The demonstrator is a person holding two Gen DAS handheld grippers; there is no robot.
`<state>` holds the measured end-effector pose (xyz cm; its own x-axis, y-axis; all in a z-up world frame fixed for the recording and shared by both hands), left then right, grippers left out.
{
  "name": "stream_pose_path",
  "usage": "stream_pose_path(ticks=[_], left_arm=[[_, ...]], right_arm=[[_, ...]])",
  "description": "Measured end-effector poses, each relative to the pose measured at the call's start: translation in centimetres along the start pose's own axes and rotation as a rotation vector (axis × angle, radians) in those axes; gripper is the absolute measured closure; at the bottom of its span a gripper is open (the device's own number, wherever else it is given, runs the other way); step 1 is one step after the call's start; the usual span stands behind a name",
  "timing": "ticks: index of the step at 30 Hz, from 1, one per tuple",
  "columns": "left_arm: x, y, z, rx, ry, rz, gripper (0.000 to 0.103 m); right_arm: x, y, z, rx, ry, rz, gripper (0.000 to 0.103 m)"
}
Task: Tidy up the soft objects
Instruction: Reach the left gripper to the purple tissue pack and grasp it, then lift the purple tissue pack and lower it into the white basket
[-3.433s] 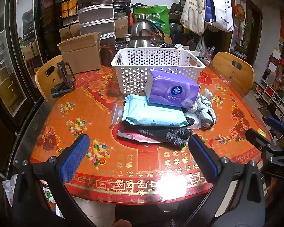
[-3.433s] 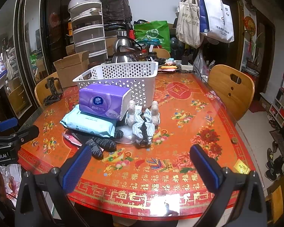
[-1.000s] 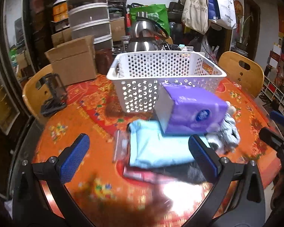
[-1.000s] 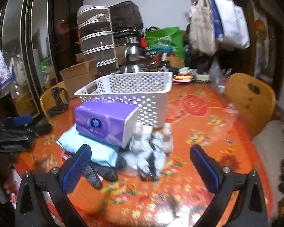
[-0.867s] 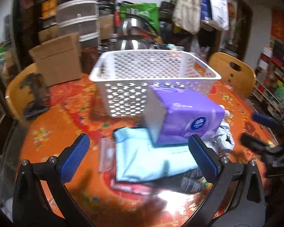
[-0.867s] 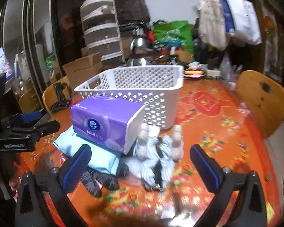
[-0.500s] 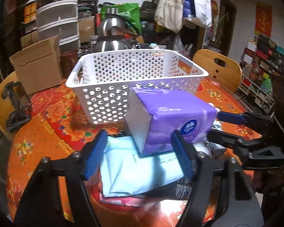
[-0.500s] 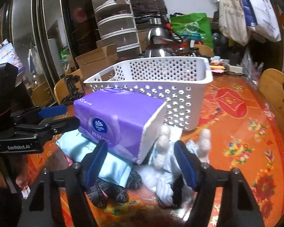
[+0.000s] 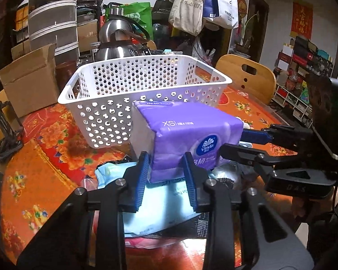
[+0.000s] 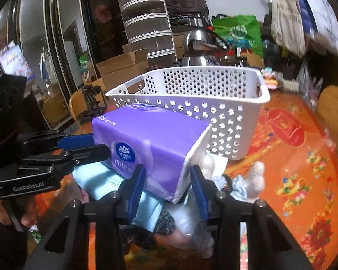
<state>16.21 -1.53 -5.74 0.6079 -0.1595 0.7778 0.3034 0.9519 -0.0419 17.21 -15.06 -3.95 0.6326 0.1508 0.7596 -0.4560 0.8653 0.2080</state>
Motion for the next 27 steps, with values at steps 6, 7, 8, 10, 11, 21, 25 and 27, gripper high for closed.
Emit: stream_pose_path(ticks=[6,7,8,10,11,21,25,27], left_arm=[[-0.1,-0.4,0.3,0.016,-0.015,-0.016,0.076],[-0.2,-0.6,0.5,0.025,-0.022,-0.023,0.076],[-0.3,-0.7,0.7,0.03,-0.026,-0.026,0.076],[-0.3,-0.7,1.0,0.031,-0.034,-0.017,0.076],[-0.3,-0.7,1.2,0.028,-0.036,-0.014,0.076],[0.6,-1.1,4.4,0.025,-0.093,-0.014,0.076],[1.5,-1.4,5.6,0.033,-0.116,-0.02,0.076],[2.2,-1.6,6.4,0.034,-0.131,-0.022,0.076]], right_arm=[[0.0,0.3,0.2,-0.022,-0.017,0.026,0.064],[0.1,0.5,0.3,-0.029,-0.023,0.035,0.064],[0.1,0.7,0.4,-0.035,-0.027,0.043,0.065],[0.3,0.7,0.7,-0.034,-0.034,0.049,0.065],[0.4,0.8,0.8,-0.032,-0.038,0.05,0.065],[1.5,2.2,3.4,-0.047,-0.104,0.084,0.067],[2.6,2.5,4.3,-0.054,-0.119,0.097,0.067],[3.1,2.7,4.9,-0.061,-0.131,0.107,0.067]])
Point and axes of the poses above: each gripper's, at about its wrist camera, not at the fingertips, and z roughly against the way its jaws point, y to its left, x to its top, the point moved 1 cm from there along -z, roughly the way its jaws point, and after that the axes turned 4 degrees about x, right-handed, at the moved point
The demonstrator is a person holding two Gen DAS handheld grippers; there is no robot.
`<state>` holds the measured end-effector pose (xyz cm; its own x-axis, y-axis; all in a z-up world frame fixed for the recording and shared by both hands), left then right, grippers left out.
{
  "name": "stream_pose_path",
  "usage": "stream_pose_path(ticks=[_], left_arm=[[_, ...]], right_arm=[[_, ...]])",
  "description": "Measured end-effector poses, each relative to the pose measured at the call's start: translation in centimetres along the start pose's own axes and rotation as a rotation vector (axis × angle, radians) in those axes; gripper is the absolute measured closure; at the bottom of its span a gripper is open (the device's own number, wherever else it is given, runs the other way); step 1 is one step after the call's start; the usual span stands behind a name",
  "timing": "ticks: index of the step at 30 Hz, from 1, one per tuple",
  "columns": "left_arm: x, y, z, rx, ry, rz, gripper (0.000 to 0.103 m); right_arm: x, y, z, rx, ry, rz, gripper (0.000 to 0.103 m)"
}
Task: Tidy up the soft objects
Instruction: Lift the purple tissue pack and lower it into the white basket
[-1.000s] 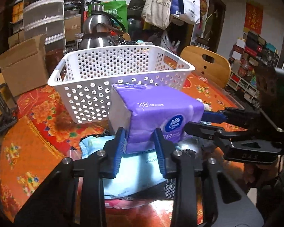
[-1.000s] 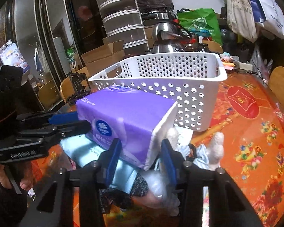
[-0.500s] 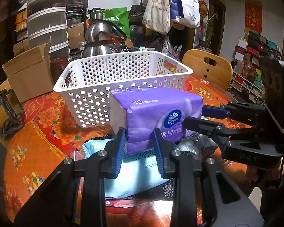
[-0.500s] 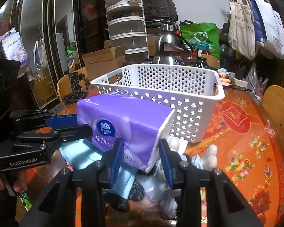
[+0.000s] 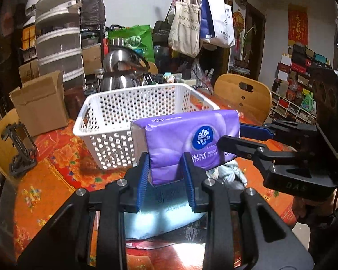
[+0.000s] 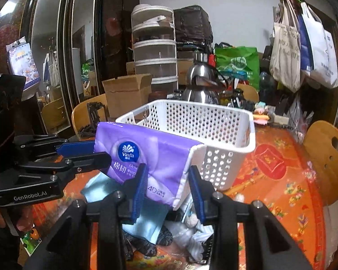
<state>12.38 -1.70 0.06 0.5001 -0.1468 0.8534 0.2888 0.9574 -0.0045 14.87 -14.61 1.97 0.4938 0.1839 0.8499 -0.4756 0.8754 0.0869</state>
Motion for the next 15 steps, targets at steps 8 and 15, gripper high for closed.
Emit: stream_pose_path(ticks=[8,15], left_arm=[[4.5,0.1,1.9,0.007,-0.062,-0.006,0.076],[9.8,1.3,1.7,0.008,-0.107,-0.008,0.076]], right_arm=[[4.4,0.2,1.5,-0.032,-0.052,0.044,0.067],[9.1,-0.8,0.6,-0.05,-0.055,0.069,0.067]])
Point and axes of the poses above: each gripper's, at about its wrist camera, not at the fingertips, and z roughly against the way its jaws point, y to its left, x to its top, the point moved 1 cm from there along -z, roughly the way its jaws point, and after that the axes turned 4 degrees about x, right-handed, at the moved point
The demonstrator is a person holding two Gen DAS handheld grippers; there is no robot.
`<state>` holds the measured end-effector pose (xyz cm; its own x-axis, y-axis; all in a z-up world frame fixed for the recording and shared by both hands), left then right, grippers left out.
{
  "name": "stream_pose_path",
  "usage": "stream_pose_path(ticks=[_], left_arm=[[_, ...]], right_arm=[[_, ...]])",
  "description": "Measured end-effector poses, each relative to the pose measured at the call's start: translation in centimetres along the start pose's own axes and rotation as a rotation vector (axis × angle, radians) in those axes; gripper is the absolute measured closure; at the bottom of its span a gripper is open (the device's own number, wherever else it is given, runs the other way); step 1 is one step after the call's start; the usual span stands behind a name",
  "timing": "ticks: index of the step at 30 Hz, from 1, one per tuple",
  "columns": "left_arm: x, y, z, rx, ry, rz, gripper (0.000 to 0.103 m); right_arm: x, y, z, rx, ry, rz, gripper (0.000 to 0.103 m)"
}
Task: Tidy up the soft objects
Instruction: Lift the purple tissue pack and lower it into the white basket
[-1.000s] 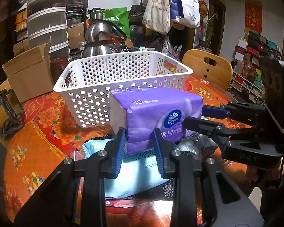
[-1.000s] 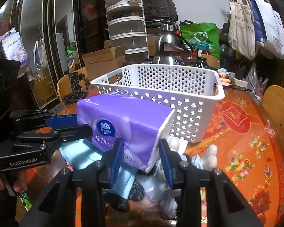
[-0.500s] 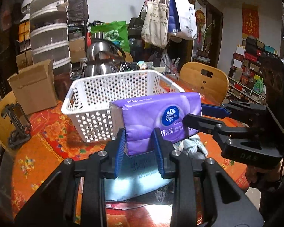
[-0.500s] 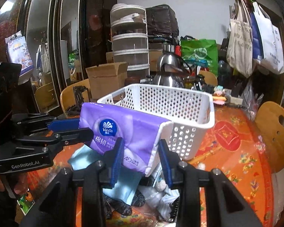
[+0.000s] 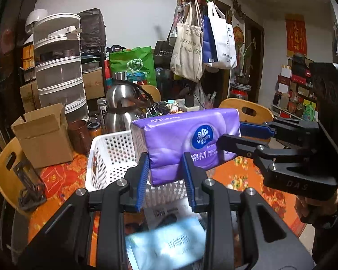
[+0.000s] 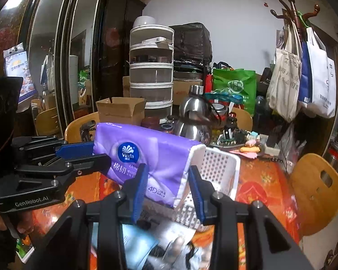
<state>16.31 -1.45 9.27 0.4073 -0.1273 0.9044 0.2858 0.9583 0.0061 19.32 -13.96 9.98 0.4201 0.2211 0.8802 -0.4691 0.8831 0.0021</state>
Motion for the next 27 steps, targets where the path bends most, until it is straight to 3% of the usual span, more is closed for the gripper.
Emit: stream_pose_path(ticks=[6,13,27], left_arm=[[3.3,1.3,-2.9,0.006,0.005,0.009,0.076],[4.4,3.2,-9.3,0.014,0.067,0.029,0.076],[0.8,5.6,-19.9,0.04,0.196,0.079,0.075]], right_arm=[[2.6,-1.7,-2.5,0.001,0.011,-0.005,0.067],[3.0,-4.1,-7.1,0.018,0.055,-0.028,0.067],[0.0,-7.0,-15.6,0.033,0.177,-0.09,0.067]])
Point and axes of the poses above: each gripper's, at about its wrist camera, not at the fingertips, and z roughly against the way its jaws point, y to its left, x to its top, the point moved 1 cm from there along -z, roughly the way its jaws point, and after that the axes turned 4 degrees about x, right-handed, at the moved point
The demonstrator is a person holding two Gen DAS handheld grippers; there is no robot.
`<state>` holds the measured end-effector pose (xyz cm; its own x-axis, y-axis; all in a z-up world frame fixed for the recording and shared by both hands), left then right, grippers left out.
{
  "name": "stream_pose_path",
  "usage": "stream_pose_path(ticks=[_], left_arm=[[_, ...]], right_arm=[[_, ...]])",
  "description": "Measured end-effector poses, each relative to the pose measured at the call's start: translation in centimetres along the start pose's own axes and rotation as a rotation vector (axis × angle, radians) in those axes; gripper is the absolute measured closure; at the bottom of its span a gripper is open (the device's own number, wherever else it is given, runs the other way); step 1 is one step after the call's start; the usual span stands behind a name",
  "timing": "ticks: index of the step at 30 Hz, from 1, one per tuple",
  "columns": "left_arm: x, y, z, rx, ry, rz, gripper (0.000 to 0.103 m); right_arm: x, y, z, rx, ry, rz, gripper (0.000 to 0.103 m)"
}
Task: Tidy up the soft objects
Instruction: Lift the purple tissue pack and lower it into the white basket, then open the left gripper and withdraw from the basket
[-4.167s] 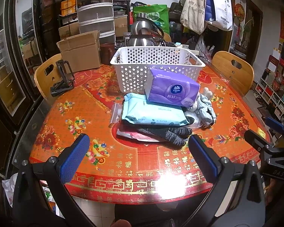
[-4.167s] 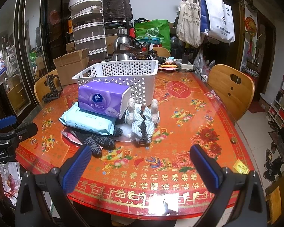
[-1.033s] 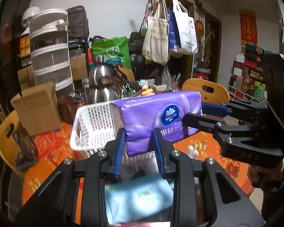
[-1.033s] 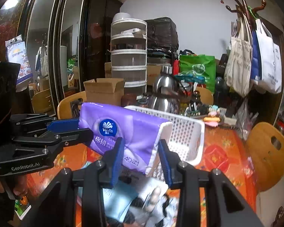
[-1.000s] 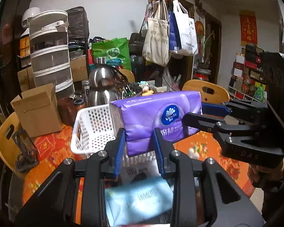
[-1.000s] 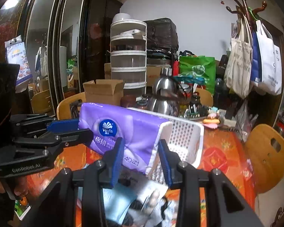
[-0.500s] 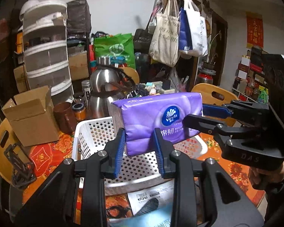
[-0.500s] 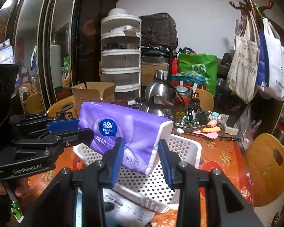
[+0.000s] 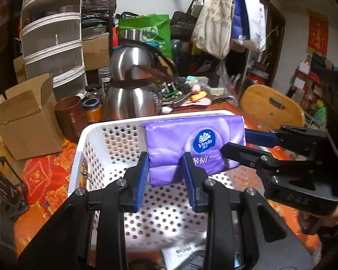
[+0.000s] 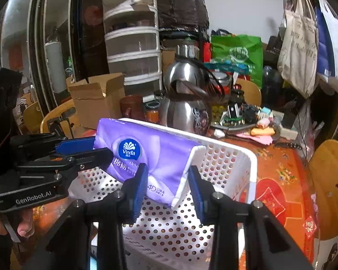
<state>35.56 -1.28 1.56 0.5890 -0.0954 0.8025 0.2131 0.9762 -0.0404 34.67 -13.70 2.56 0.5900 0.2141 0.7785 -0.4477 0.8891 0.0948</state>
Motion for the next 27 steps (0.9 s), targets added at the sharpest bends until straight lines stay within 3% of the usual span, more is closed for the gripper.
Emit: stream_pose_path(ticks=[4,5,6,8,13,27], left_arm=[[-0.3,0.5,-1.9,0.049,0.011,0.007,0.069],[-0.4,0.7,-2.0,0.046,0.022,0.018,0.056],[-0.5,1.1,-2.1,0.056,0.024,0.028,0.037],[-0.8,1.5,-1.7,0.097,0.011,0.023,0.021],[-1.2,1.6,-0.9,0.092,-0.007,0.015,0.019],[-3.7,1.0,2.2,0.097,0.012,0.019,0.018]], right_arm=[[-0.5,-0.1,-1.7,-0.03,0.038,0.003,0.067],[-0.8,-0.3,-2.1,-0.038,0.047,-0.001,0.066],[-1.0,-0.6,-2.4,-0.05,0.058,-0.007,0.054],[-1.6,-1.5,-2.7,-0.075,0.072,-0.036,0.034],[-2.3,-2.7,-1.8,-0.081,0.057,-0.087,0.032],[-3.8,-1.1,1.0,-0.081,0.038,-0.096,0.031]])
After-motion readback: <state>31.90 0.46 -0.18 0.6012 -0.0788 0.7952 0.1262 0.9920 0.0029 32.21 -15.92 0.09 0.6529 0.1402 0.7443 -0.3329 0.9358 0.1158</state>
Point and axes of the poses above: each gripper's, at about its wrist camera, not at the fingertips, and z roughly against the way its jaws point, y to its left, x to its top, the point moved 1 cm from there along -z, roughly the way its jaws point, and after that the axes turned 4 degrees about x, right-handed, at the moved point
